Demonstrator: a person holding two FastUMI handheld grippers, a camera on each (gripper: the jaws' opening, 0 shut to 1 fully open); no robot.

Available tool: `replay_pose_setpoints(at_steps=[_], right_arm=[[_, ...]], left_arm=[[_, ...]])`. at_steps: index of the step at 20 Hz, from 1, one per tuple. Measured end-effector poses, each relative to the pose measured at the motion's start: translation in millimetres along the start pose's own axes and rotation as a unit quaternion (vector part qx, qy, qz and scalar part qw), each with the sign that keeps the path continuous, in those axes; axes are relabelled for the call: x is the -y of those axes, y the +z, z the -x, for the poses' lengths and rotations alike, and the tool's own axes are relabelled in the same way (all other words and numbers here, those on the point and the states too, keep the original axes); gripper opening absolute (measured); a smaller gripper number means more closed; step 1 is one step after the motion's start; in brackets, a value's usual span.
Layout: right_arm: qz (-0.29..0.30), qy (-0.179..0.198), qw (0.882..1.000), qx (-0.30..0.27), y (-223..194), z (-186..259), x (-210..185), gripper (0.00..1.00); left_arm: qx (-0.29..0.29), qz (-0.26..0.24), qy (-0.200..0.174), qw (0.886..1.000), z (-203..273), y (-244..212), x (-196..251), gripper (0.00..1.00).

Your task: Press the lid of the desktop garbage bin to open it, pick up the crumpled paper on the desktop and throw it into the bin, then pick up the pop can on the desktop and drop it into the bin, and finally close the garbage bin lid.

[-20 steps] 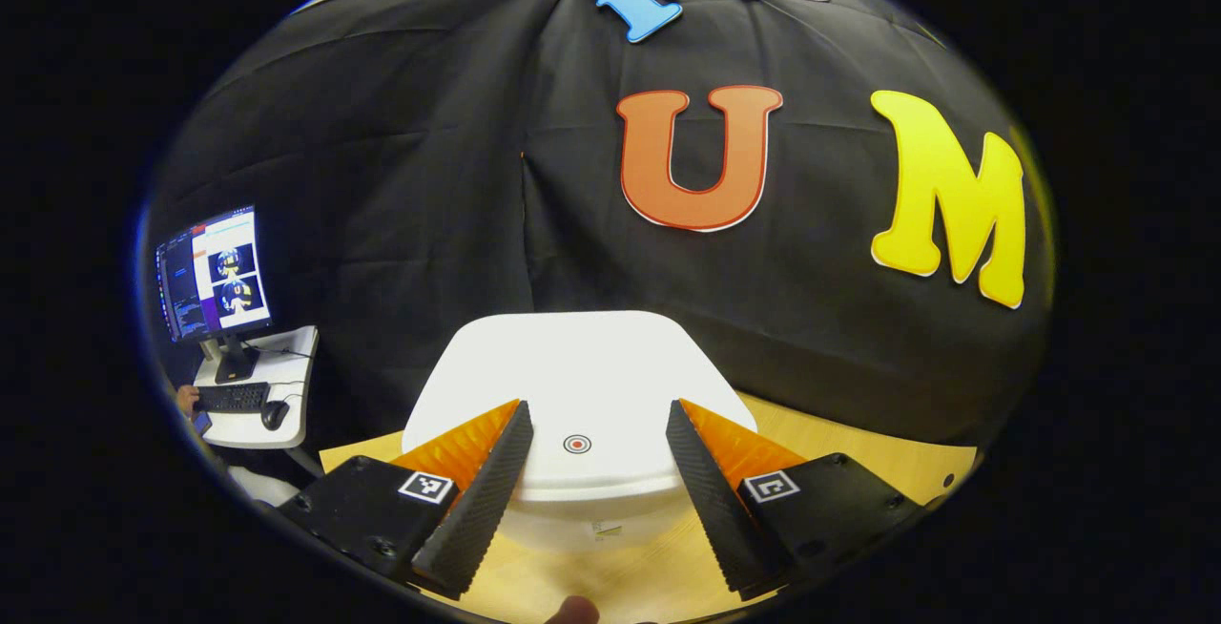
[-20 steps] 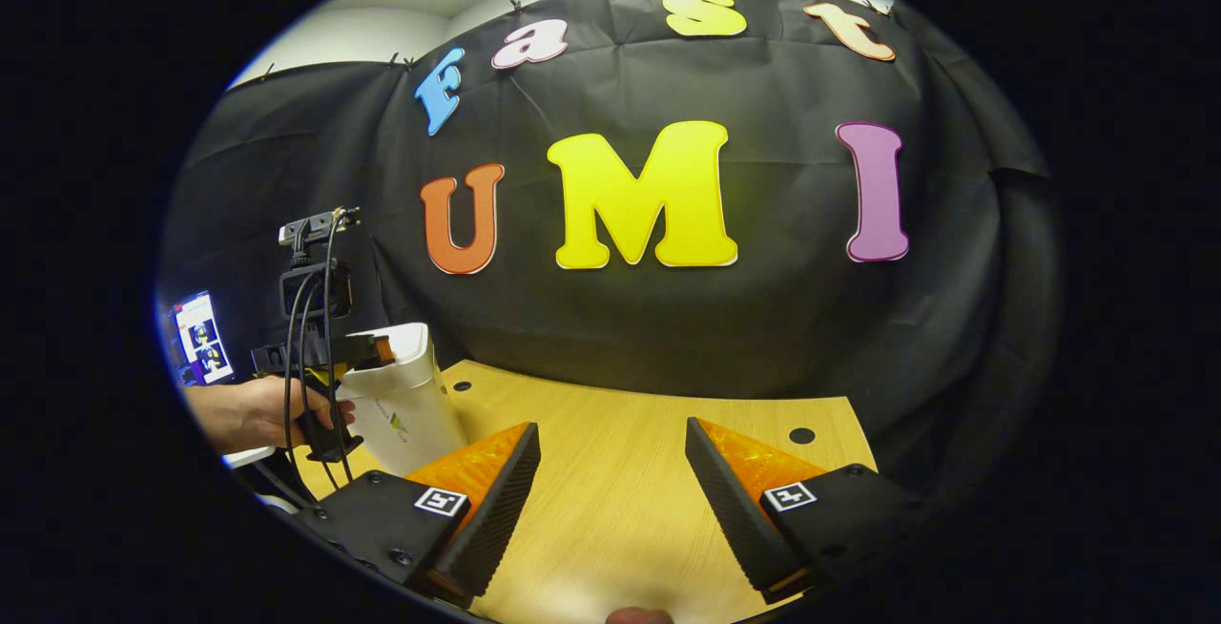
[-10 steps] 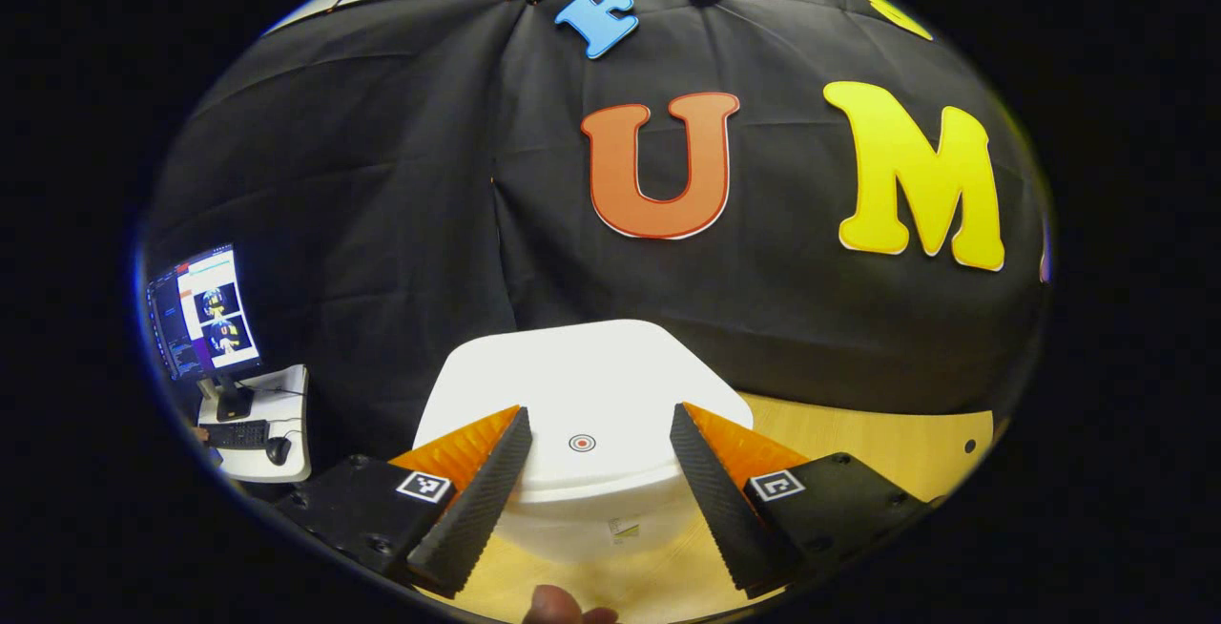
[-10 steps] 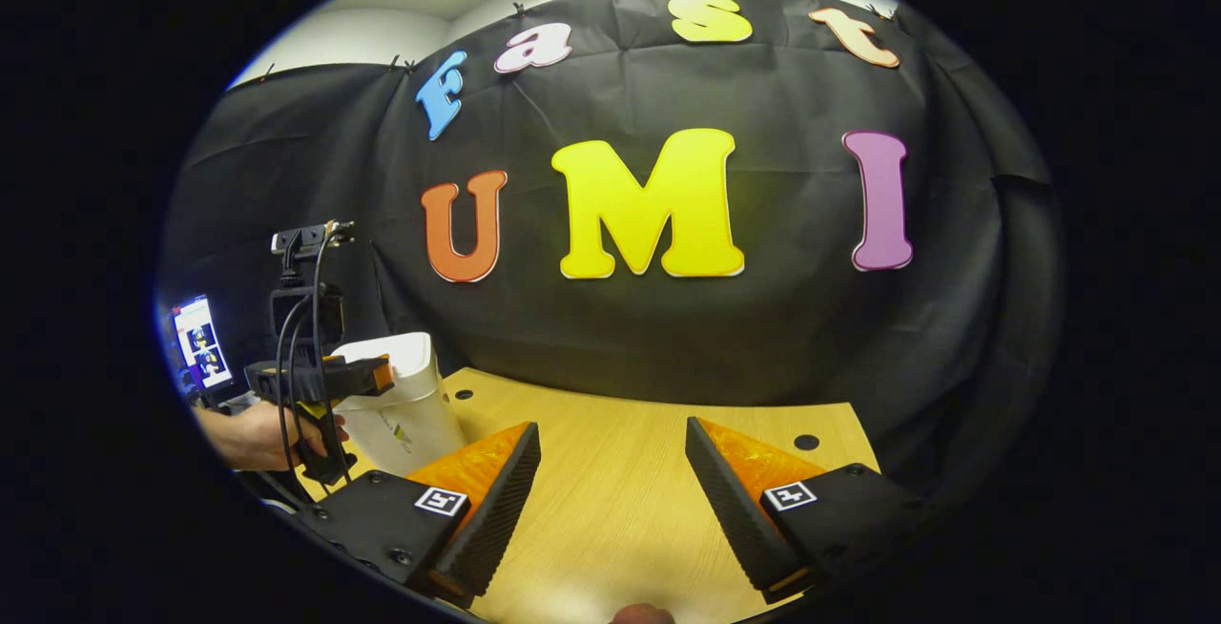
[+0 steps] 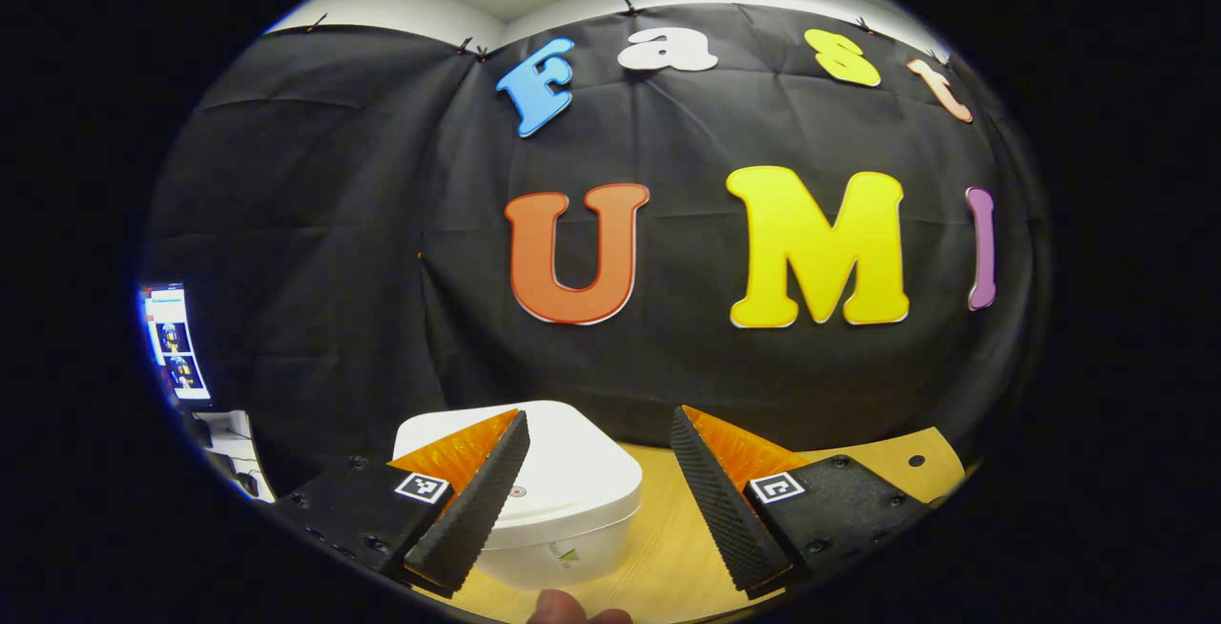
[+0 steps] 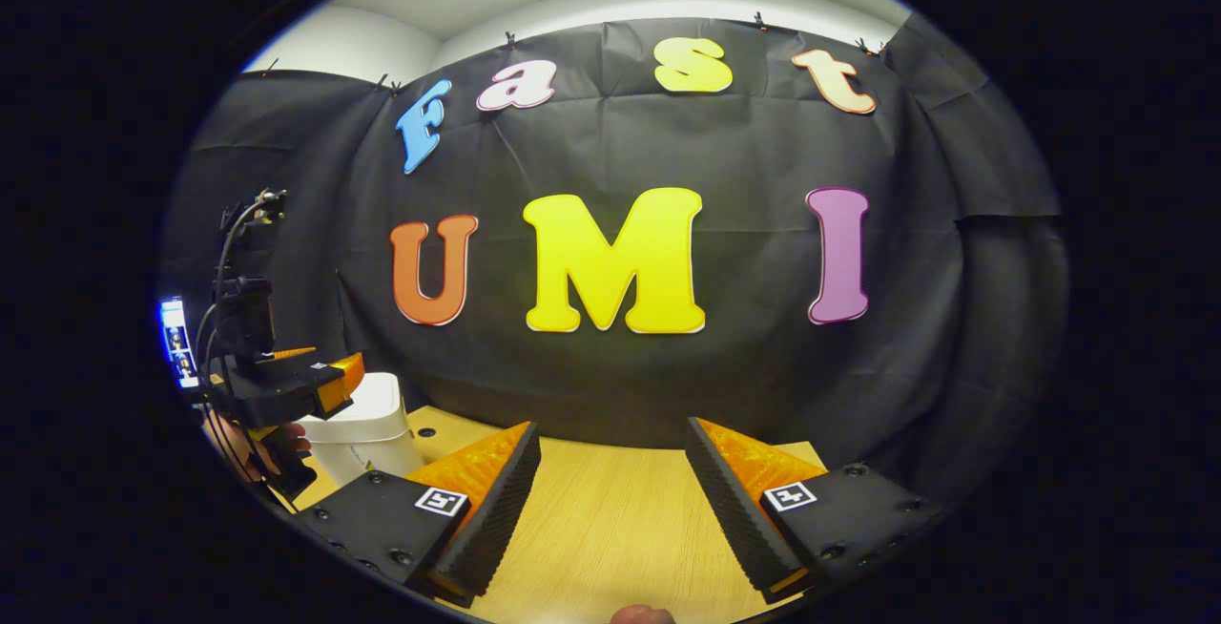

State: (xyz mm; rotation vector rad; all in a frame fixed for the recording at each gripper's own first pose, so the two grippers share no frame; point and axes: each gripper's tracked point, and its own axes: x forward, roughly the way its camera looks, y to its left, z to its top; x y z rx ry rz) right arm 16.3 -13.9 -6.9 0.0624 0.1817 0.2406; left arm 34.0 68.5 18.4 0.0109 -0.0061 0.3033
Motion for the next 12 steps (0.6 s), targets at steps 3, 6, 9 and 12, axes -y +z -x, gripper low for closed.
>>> replay_pose_setpoints(at_steps=[3,6,9,12], right_arm=[[0.003,-0.020,1.000,0.021,9.6,5.2,6.7,0.96],[0.003,-0.034,0.999,0.039,17.7,11.0,10.5,0.93],[0.010,-0.058,0.997,0.052,21.6,14.6,17.9,0.96],[0.010,-0.087,0.994,0.065,27.2,21.9,21.0,0.96]], left_arm=[[0.017,0.006,-0.071,0.997,25.7,20.9,34.9,0.98],[0.030,0.019,-0.120,0.992,36.5,35.8,62.2,0.98],[0.030,0.022,-0.144,0.989,50.5,41.0,76.0,0.98],[0.029,0.036,-0.156,0.987,64.9,45.2,84.9,0.98]])
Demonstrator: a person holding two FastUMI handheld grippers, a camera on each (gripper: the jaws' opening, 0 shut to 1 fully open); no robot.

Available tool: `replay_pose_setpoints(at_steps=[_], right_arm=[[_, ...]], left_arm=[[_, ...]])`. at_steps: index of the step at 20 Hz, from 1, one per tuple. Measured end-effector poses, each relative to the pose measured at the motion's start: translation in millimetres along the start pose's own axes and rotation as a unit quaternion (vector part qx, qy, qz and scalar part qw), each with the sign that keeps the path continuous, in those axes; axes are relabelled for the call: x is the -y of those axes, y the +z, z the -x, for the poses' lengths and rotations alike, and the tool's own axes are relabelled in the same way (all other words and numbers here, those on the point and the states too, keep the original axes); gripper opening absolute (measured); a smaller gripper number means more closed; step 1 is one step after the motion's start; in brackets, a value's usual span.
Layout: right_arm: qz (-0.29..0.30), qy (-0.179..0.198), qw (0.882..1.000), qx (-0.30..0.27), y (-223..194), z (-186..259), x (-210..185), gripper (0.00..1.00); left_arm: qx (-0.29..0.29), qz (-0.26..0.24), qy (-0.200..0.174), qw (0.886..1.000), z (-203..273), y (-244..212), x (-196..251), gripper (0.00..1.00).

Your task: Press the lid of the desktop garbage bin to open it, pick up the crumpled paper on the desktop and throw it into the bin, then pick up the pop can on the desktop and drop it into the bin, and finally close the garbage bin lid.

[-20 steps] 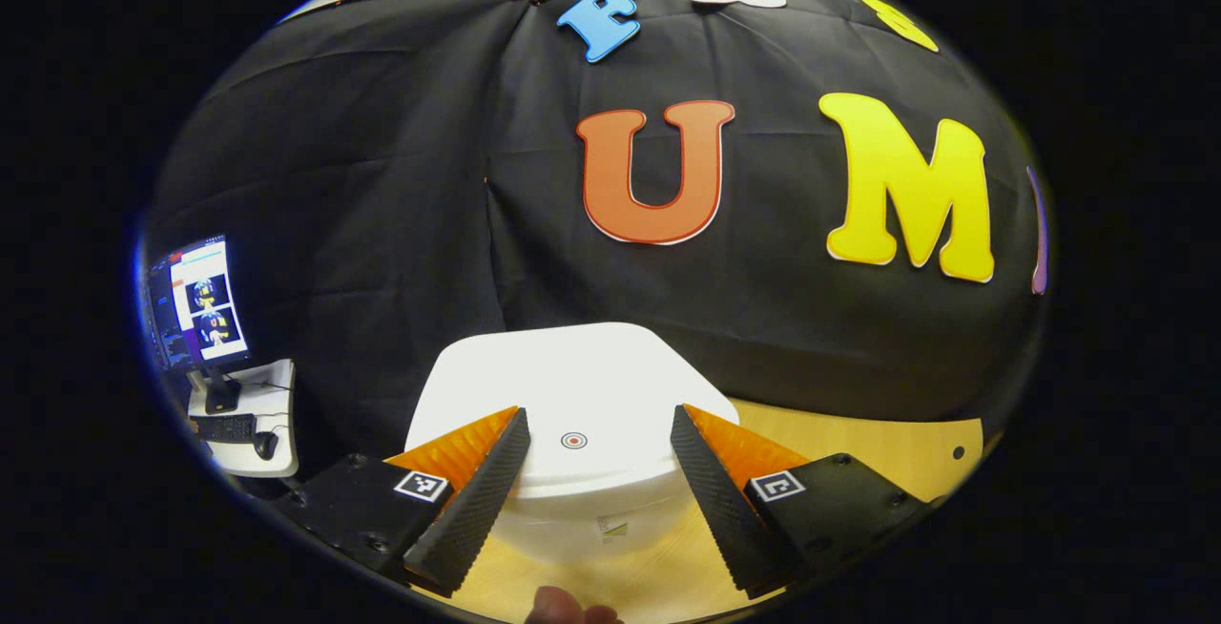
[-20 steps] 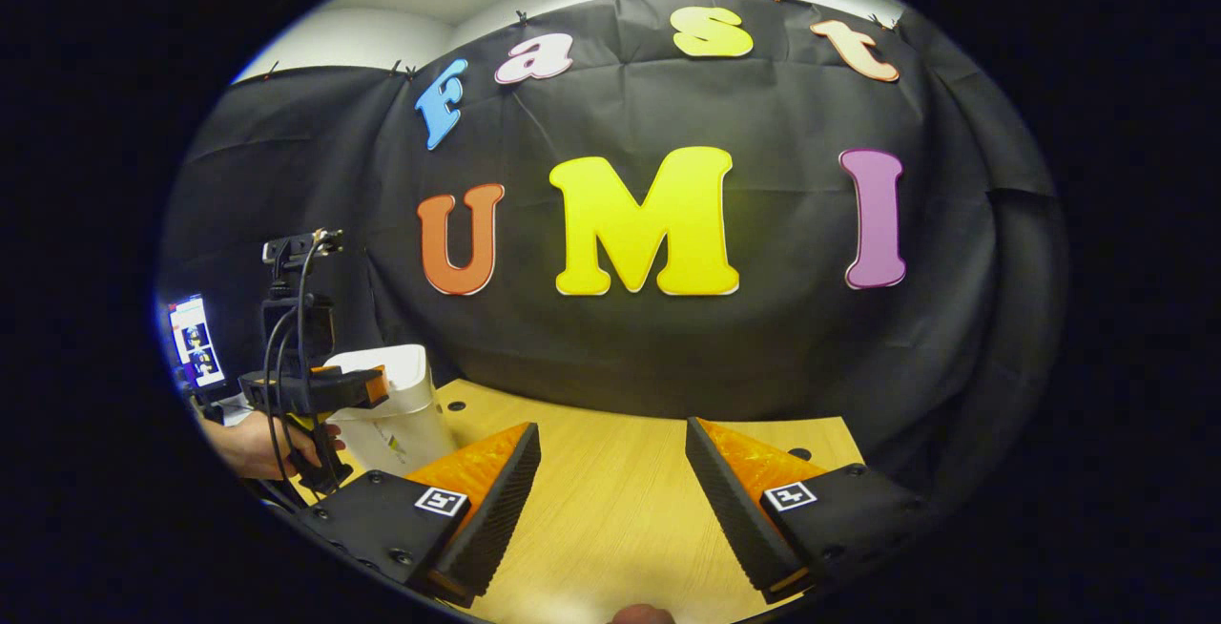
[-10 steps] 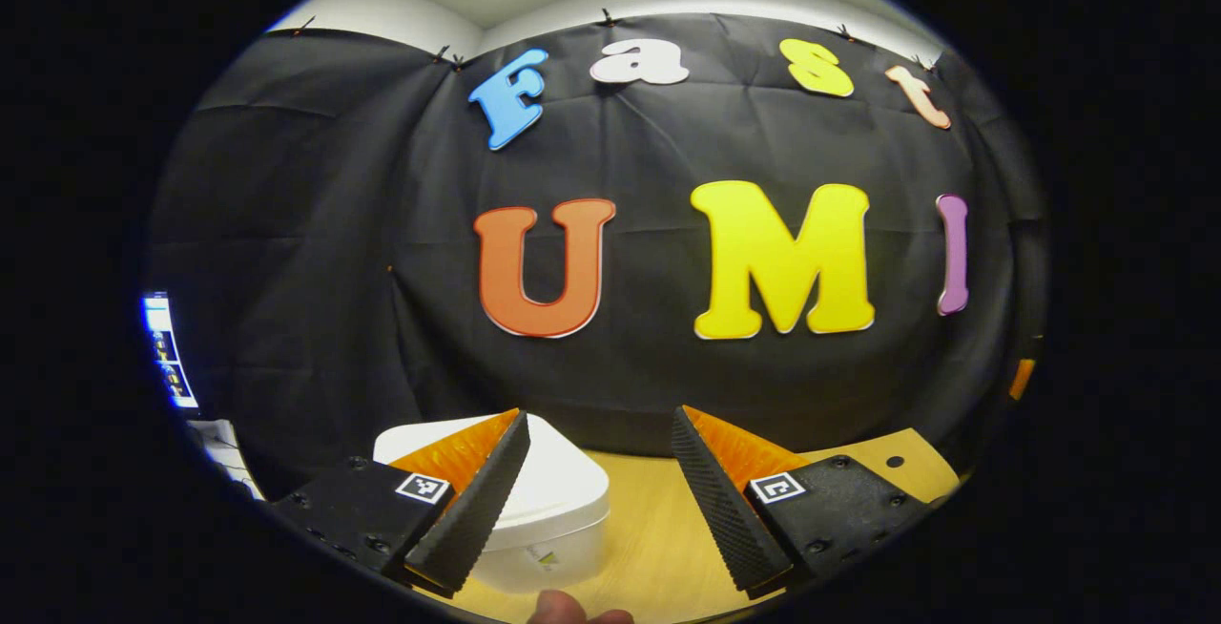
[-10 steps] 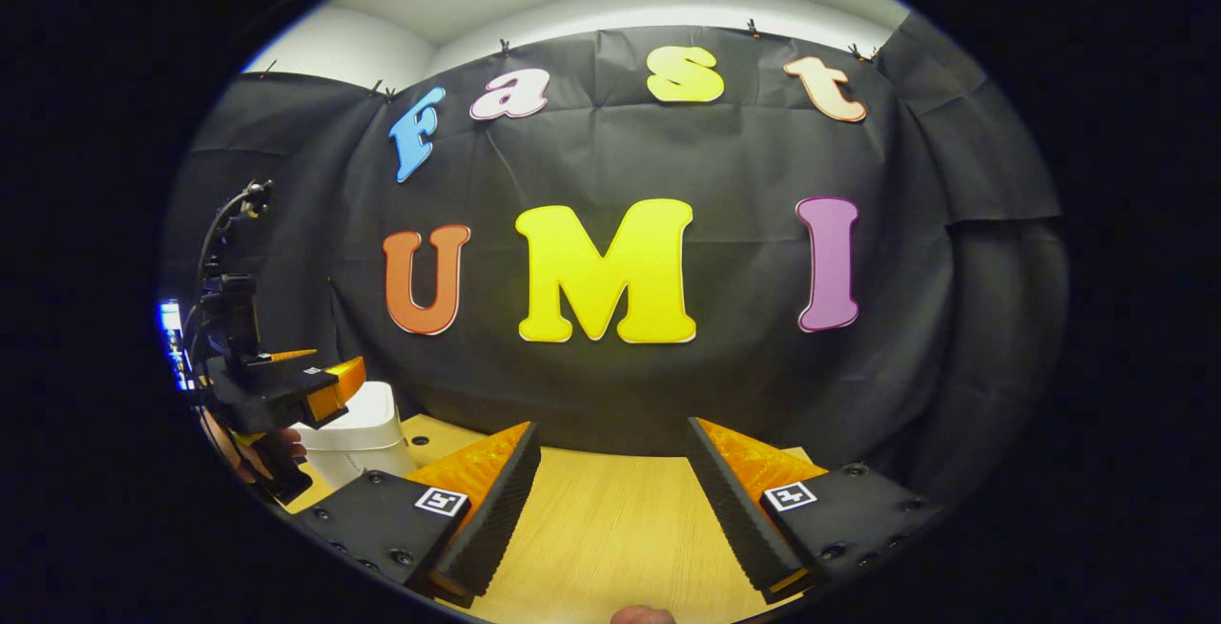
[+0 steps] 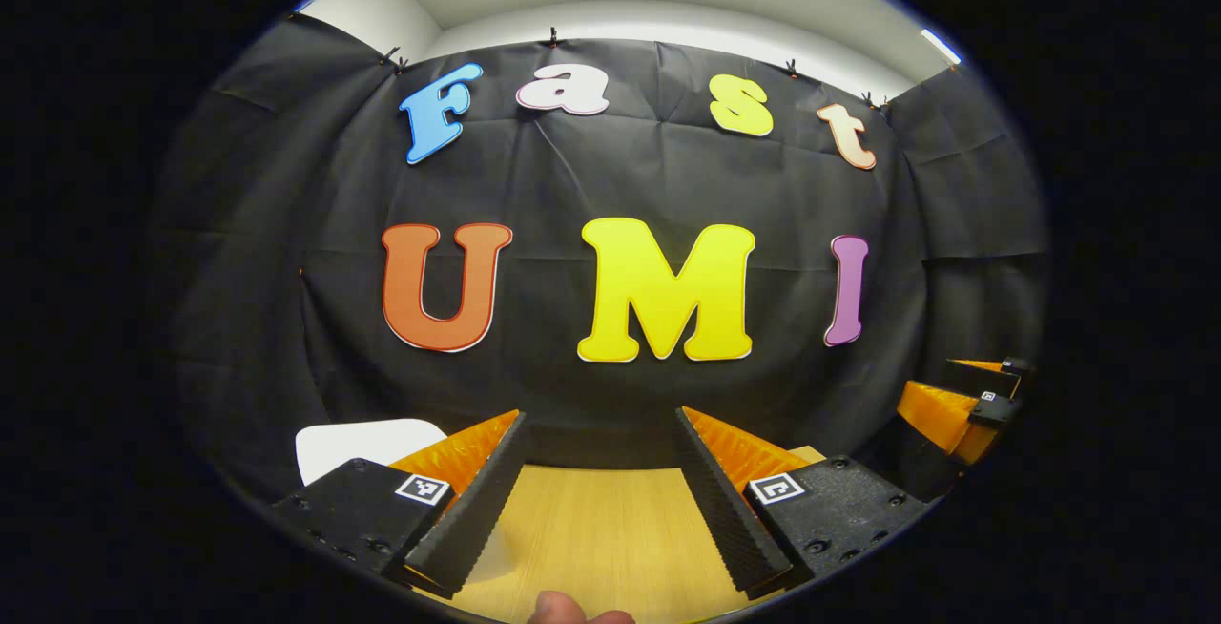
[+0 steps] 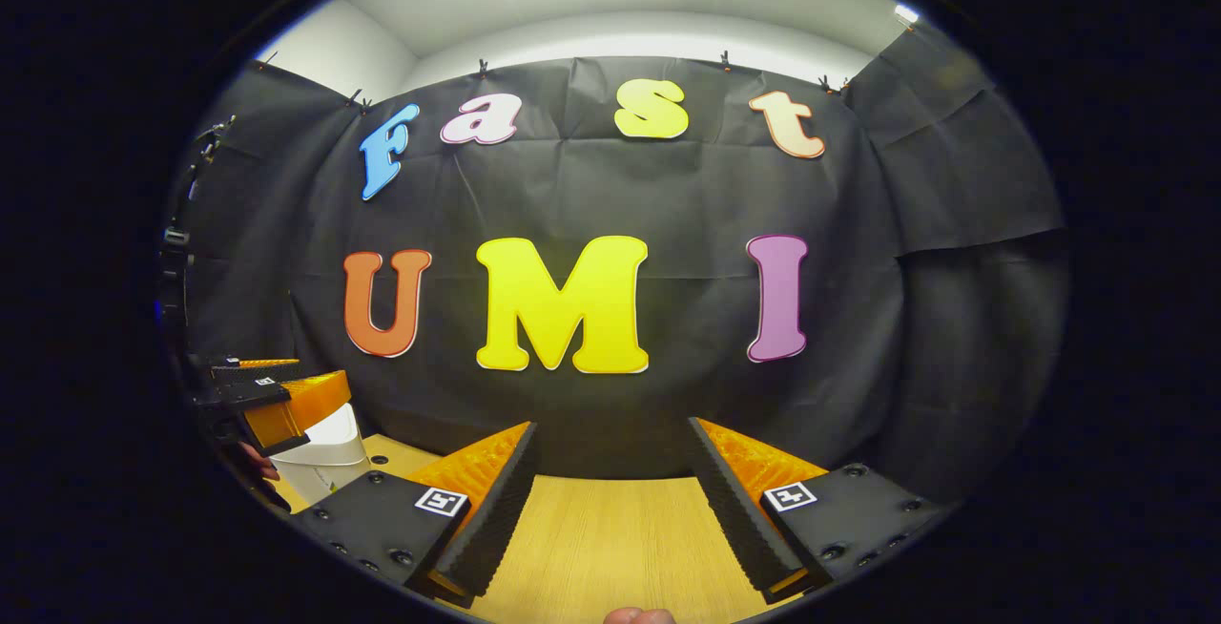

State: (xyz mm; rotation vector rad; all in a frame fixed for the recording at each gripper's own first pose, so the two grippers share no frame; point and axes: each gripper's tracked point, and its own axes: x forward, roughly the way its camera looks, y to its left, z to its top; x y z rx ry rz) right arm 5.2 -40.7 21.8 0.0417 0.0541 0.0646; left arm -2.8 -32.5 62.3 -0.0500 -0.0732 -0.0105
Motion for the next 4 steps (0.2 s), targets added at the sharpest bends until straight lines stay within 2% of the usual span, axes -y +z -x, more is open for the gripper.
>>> replay_pose_setpoints(at_steps=[1,4], right_arm=[[0.002,-0.007,1.000,0.004,1.5,2.0,1.3,0.92],[0.005,-0.013,1.000,0.012,5.1,4.3,-3.9,0.96]], left_arm=[[0.003,0.000,-0.002,1.000,3.1,2.3,1.9,0.98],[0.012,-0.006,-0.012,1.000,5.5,7.8,5.1,0.98]])
